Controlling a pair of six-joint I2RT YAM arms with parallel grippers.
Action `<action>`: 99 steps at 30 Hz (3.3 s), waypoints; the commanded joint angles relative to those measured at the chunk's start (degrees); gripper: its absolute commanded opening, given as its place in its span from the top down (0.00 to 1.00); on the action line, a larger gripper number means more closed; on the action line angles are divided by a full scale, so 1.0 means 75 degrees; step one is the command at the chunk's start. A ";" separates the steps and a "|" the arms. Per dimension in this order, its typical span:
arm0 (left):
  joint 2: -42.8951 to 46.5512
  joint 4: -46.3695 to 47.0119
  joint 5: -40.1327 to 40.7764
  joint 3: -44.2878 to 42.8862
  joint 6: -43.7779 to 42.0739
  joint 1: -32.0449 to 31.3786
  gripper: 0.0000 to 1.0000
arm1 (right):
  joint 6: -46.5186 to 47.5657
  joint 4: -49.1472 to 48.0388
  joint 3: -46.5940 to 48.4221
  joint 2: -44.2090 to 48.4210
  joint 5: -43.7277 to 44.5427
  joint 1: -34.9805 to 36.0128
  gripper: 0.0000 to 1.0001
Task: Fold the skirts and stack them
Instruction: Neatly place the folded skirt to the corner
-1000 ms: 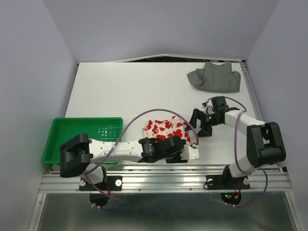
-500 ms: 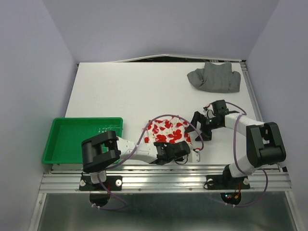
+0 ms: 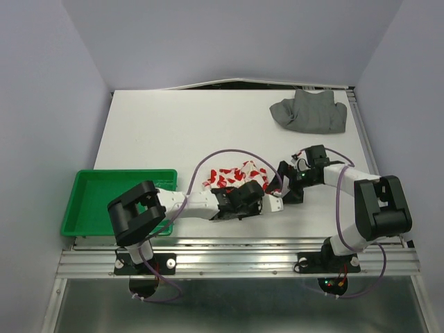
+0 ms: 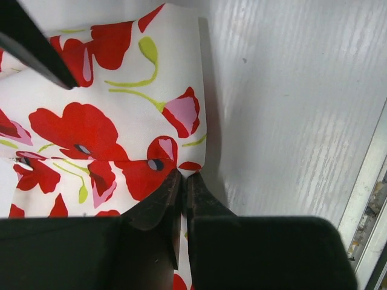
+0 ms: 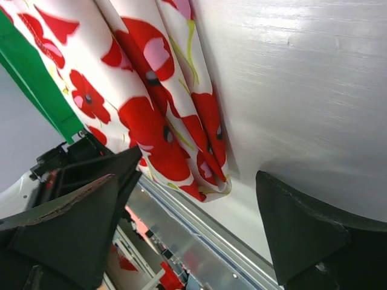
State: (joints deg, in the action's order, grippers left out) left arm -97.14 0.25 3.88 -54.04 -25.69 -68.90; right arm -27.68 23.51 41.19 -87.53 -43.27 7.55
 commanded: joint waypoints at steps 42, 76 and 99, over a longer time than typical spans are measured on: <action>0.0367 0.0377 -0.1795 -0.0494 0.0203 0.1242 1.00 | -0.2931 -0.3944 -0.0359 -0.0916 0.0388 0.1185 0.45; 0.2968 -0.1920 -0.2450 -0.0260 0.0133 0.2976 0.32 | 0.6104 -0.1062 0.6715 -0.3200 0.3614 0.0272 0.99; 0.2757 -0.2084 -0.2544 -0.0587 -0.0055 0.3070 0.33 | 0.6995 0.0193 0.9871 -0.4278 0.3004 -0.1474 0.99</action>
State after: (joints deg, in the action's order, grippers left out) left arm -76.88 -14.70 -14.17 -56.58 -25.28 -46.19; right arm 22.76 24.99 110.04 -119.55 -18.15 -1.15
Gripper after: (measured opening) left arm 0.673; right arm 0.075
